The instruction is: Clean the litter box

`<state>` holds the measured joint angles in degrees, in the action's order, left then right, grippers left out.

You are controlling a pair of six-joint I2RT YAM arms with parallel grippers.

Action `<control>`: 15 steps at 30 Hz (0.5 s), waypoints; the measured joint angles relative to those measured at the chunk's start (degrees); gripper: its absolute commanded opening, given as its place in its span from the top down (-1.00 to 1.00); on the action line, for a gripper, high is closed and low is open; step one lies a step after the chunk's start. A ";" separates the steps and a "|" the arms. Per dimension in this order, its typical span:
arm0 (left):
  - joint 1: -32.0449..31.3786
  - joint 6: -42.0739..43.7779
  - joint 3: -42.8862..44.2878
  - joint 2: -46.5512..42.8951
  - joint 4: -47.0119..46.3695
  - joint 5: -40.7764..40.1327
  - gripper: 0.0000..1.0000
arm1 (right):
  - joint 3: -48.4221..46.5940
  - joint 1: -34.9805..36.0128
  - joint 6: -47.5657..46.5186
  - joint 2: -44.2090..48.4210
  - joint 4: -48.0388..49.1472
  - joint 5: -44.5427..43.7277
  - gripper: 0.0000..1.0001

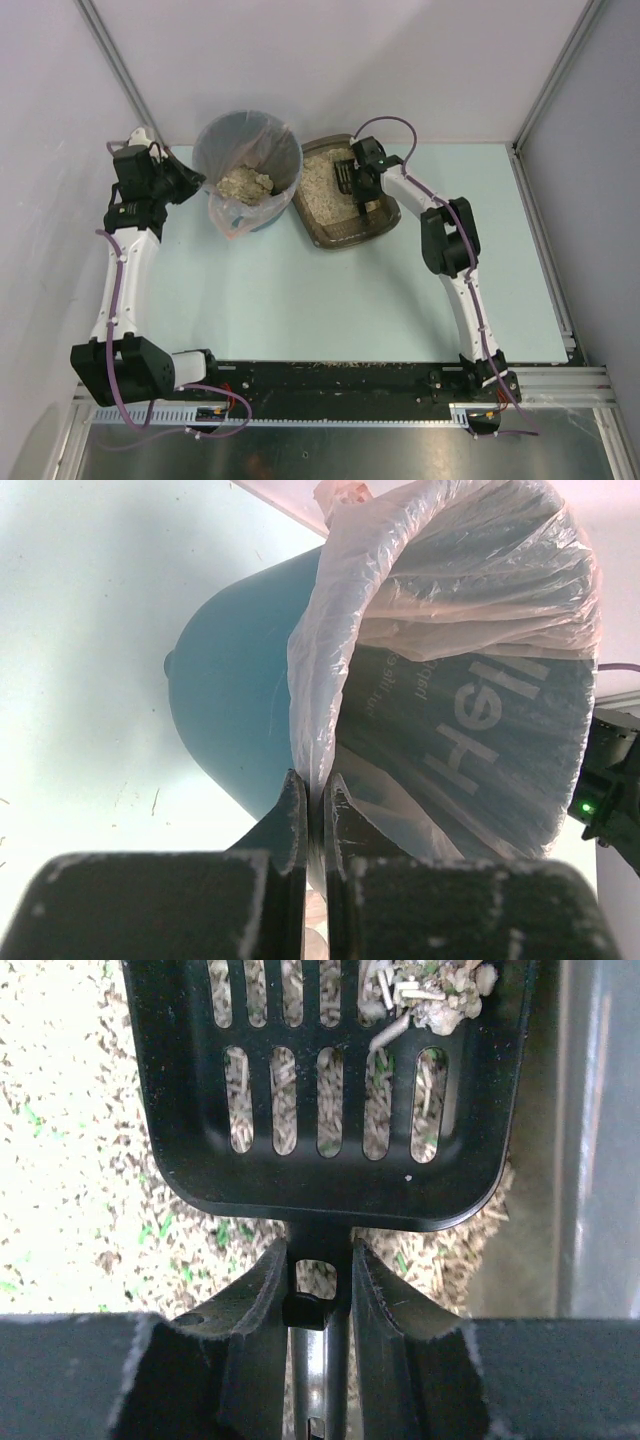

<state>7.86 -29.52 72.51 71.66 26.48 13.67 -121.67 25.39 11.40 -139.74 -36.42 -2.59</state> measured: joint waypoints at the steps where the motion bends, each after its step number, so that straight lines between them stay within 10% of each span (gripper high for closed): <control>1: 0.00 0.02 -0.11 -0.09 0.00 -0.02 1.00 | 1.05 0.00 -0.37 0.90 0.09 -0.02 1.00; 15: 0.02 0.07 -0.48 -0.31 -0.28 -0.42 1.00 | 9.27 0.07 -0.98 10.54 1.90 5.57 1.00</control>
<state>7.88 -29.45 72.03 71.35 26.20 13.26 -112.40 25.45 10.41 -129.21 -34.52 2.98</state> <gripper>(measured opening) 0.036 0.304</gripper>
